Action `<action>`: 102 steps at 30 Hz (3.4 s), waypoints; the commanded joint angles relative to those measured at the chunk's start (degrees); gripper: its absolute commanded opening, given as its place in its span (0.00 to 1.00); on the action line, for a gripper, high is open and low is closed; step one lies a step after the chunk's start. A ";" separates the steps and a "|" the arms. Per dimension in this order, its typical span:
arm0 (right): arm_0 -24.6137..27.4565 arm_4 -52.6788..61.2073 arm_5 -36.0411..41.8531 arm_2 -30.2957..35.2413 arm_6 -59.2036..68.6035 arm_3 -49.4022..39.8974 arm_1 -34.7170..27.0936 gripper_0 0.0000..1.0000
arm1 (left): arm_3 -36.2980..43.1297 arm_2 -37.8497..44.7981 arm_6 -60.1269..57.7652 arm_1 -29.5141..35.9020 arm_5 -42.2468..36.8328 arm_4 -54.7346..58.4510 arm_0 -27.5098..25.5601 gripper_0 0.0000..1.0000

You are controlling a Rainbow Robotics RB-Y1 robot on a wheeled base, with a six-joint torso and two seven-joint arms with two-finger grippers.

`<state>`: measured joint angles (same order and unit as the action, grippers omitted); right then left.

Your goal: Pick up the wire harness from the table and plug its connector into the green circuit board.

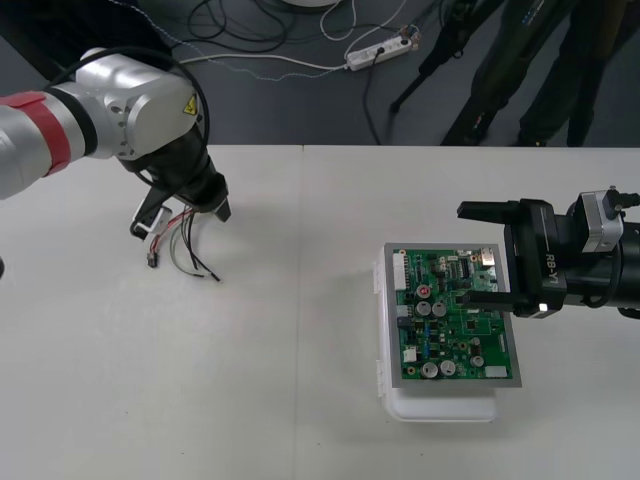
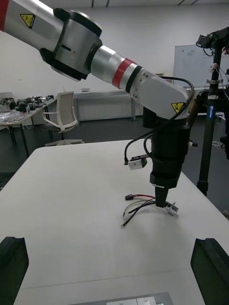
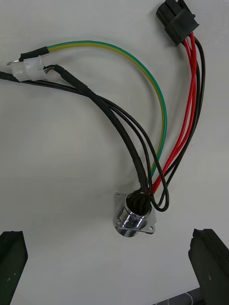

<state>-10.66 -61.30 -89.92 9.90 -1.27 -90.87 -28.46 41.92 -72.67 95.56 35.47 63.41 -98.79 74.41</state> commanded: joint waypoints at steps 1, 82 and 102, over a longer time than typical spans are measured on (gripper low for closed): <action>-2.00 0.92 -0.08 -0.93 -3.47 -0.27 -0.81 1.00 | -2.72 0.16 10.43 -2.60 -2.94 -0.79 3.19 1.00; -3.14 3.64 -0.08 -0.84 -2.86 -0.54 -4.06 1.00 | -16.17 0.07 18.78 -9.45 -19.99 -1.49 -5.07 1.00; -3.14 3.91 -0.08 -0.84 -2.42 -0.71 -4.06 1.00 | -16.26 0.16 17.81 -9.45 -20.52 -1.93 -5.60 0.00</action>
<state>-12.18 -58.45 -89.92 9.85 -4.28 -90.86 -30.49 25.93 -72.67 116.07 26.92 45.11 -100.23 69.73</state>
